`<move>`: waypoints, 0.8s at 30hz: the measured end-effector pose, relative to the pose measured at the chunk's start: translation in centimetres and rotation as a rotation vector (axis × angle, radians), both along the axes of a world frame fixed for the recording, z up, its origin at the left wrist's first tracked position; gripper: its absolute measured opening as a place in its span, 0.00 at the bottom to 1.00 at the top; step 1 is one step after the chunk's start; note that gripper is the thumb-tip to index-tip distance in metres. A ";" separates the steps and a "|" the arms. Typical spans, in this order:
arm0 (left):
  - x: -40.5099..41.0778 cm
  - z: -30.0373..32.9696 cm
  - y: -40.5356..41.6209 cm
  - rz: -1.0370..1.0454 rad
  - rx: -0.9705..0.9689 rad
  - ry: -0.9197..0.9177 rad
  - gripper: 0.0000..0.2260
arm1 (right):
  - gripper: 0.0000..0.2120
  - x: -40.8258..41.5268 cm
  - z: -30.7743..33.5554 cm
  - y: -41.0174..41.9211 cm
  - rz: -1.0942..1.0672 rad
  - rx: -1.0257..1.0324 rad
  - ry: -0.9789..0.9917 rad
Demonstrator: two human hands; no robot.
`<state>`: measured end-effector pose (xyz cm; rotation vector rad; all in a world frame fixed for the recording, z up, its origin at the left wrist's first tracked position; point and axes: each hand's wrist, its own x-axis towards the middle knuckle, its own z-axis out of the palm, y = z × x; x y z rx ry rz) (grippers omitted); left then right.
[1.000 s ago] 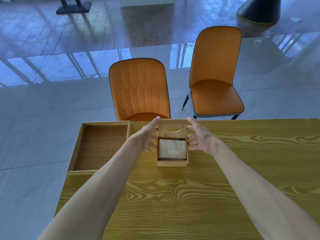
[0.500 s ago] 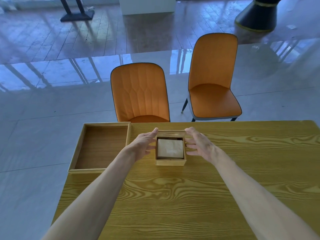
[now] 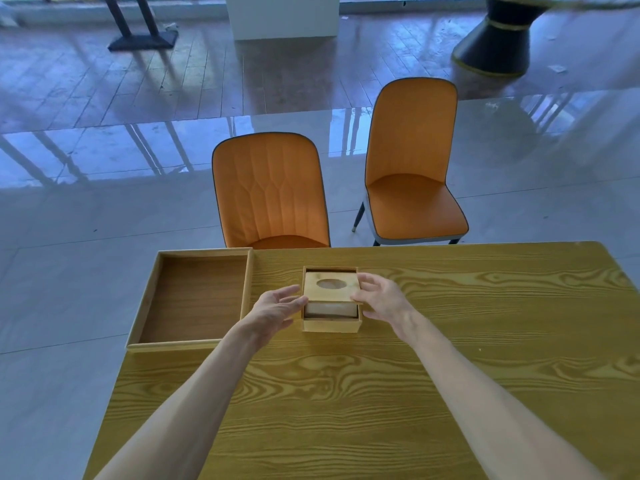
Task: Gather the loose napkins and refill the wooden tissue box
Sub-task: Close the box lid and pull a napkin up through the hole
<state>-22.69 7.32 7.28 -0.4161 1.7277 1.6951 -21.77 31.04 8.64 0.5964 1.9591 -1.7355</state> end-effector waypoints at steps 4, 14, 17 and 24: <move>0.3 -0.8 -0.1 -0.012 -0.067 0.025 0.25 | 0.31 0.5 -0.6 -0.2 -0.024 0.043 0.018; 0.3 -1.7 0.5 -0.056 -0.219 0.151 0.26 | 0.34 1.4 -3.3 -0.2 -0.040 0.103 0.043; 0.4 -2.2 0.6 -0.069 -0.244 0.187 0.28 | 0.34 1.5 -4.0 -0.2 -0.038 0.139 0.055; 0.2 -2.5 0.5 -0.080 -0.254 0.181 0.30 | 0.36 1.0 -4.5 -0.1 0.017 0.238 0.068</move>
